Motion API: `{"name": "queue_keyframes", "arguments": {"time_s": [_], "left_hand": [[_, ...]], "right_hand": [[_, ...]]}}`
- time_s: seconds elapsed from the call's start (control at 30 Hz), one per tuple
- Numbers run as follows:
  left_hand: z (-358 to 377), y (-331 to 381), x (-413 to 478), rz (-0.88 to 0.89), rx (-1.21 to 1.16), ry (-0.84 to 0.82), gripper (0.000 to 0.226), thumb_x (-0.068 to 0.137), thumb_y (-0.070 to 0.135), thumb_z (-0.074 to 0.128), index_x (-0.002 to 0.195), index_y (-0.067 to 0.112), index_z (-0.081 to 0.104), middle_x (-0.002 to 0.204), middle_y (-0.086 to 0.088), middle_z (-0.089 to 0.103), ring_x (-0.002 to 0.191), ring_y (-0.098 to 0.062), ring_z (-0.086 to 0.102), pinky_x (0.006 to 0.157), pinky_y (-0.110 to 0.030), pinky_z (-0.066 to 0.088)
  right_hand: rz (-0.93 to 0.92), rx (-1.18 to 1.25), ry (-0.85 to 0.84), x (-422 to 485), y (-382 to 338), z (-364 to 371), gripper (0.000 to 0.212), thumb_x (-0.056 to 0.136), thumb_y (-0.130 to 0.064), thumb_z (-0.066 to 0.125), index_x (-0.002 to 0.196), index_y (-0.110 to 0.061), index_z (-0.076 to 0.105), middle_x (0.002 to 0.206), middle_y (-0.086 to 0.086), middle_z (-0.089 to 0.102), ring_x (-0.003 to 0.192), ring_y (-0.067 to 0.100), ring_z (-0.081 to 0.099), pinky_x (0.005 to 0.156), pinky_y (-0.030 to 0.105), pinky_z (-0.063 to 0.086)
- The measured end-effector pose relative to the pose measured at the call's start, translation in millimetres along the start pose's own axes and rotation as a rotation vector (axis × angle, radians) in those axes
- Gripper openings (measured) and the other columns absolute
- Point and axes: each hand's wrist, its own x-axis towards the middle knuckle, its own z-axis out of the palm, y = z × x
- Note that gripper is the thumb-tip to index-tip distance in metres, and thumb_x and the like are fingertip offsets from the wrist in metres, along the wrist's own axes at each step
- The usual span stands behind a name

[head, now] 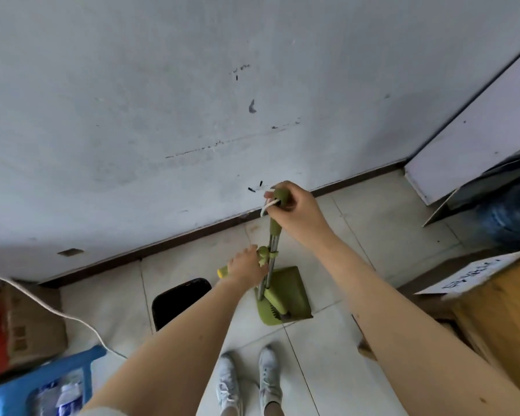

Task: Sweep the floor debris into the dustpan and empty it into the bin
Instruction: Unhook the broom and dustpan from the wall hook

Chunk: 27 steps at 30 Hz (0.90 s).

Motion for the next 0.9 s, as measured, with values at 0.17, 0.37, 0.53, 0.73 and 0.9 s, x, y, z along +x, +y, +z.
{"name": "queue_keyframes", "arguments": {"time_s": [0.17, 0.37, 0.53, 0.73, 0.9], "left_hand": [[32, -1, 4, 0.098, 0.277, 0.063, 0.036, 0.097, 0.031, 0.048, 0.124, 0.007, 0.043, 0.121, -0.014, 0.057, 0.111, -0.034, 0.055, 0.094, -0.039, 0.039], [51, 13, 5, 0.156, 0.336, 0.181, 0.012, 0.097, 0.020, 0.047, 0.106, 0.011, 0.047, 0.098, -0.007, 0.065, 0.090, -0.028, 0.062, 0.074, -0.034, 0.035], [54, 26, 12, 0.131, 0.356, 0.200, 0.010, 0.092, 0.009, 0.049, 0.100, 0.015, 0.046, 0.086, -0.001, 0.061, 0.085, -0.025, 0.062, 0.074, -0.032, 0.027], [51, 27, 18, 0.138, 0.344, 0.212, 0.007, 0.094, 0.013, 0.046, 0.093, 0.017, 0.041, 0.080, 0.000, 0.055, 0.085, -0.026, 0.060, 0.077, -0.034, 0.025], [42, 13, 15, 0.084, 0.318, 0.204, 0.008, 0.093, 0.012, 0.044, 0.092, 0.020, 0.041, 0.084, 0.001, 0.057, 0.088, -0.025, 0.060, 0.086, -0.037, 0.029]], "right_hand": [[0.122, 0.111, -0.020, -6, 12, -9, 0.032, 0.088, -0.025, 0.064, 0.066, -0.004, 0.052, 0.054, 0.014, 0.052, 0.053, 0.026, 0.052, 0.060, 0.036, 0.049], [0.154, 0.254, 0.001, -7, 24, -29, 0.027, 0.085, -0.007, 0.056, 0.065, 0.011, 0.054, 0.051, 0.007, 0.036, 0.045, 0.017, 0.034, 0.047, 0.024, 0.030], [0.129, 0.283, 0.006, -2, 24, -44, 0.019, 0.074, -0.001, 0.047, 0.064, 0.014, 0.050, 0.053, 0.009, 0.038, 0.045, 0.019, 0.033, 0.042, 0.020, 0.028], [0.130, 0.322, 0.002, 1, 22, -48, 0.012, 0.067, -0.002, 0.045, 0.064, 0.001, 0.056, 0.050, 0.004, 0.035, 0.040, 0.013, 0.033, 0.042, 0.017, 0.028], [0.171, 0.265, 0.015, 7, 30, -62, 0.024, 0.082, 0.005, 0.049, 0.059, -0.002, 0.053, 0.041, -0.006, 0.043, 0.038, 0.007, 0.040, 0.040, 0.017, 0.033]]}}
